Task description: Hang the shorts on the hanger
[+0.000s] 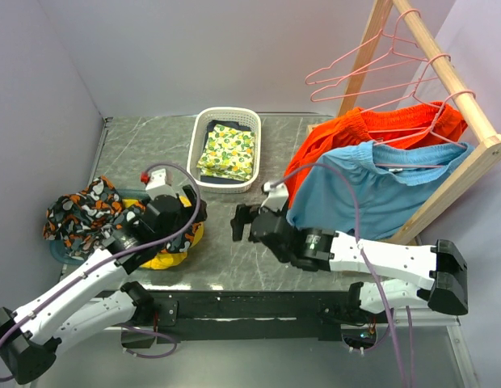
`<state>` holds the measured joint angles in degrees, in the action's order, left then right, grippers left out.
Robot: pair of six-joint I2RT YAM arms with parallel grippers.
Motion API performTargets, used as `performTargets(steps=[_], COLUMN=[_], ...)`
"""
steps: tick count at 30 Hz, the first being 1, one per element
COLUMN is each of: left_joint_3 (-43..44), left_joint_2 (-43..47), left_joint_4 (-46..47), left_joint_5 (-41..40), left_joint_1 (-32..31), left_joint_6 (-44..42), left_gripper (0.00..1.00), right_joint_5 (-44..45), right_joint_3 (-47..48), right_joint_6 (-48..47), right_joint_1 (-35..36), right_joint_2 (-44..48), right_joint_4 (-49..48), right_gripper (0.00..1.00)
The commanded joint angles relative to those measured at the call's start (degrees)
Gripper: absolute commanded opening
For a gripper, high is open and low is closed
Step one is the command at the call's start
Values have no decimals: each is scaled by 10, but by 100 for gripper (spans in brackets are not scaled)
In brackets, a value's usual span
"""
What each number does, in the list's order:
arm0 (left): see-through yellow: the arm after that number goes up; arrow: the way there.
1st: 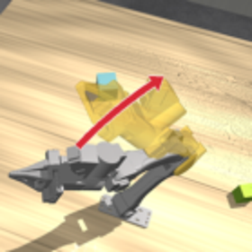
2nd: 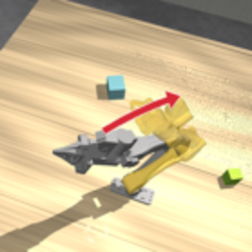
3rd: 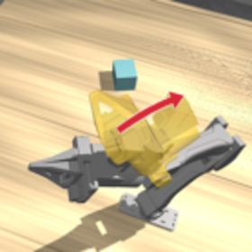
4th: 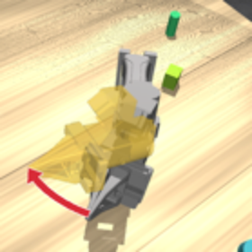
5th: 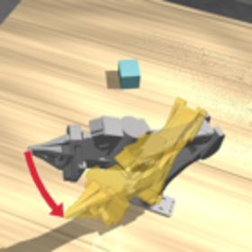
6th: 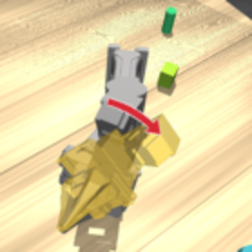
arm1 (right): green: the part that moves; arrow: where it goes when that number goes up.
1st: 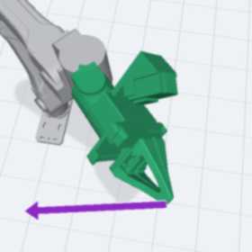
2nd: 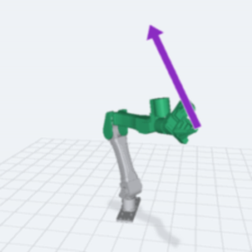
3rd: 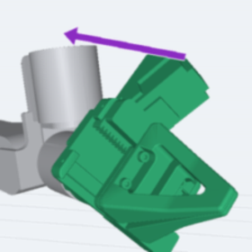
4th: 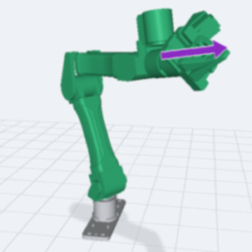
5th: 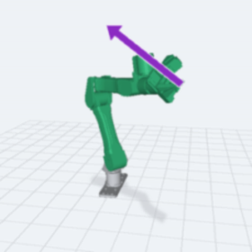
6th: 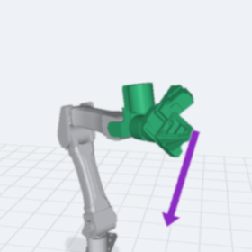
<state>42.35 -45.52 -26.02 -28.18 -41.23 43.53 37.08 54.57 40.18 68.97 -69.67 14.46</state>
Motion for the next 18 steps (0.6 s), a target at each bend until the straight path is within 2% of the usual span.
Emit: performTargets(steps=[1,6,18], left_joint_3=[-29,-49,-39], left_joint_2=[3,4,-3], left_joint_4=[83,98,89], left_joint_5=[5,-15,-32], left_joint_1=[-25,-52,-76], left_joint_6=[43,52,48], left_gripper=[96,96,96], right_joint_5=[26,16,35], right_joint_3=[-41,-125,-144], right_joint_6=[36,47,52], right_joint_1=[30,30,31], right_joint_2=[32,74,96], right_joint_4=[-76,-122,-127], right_gripper=[100,100,100])
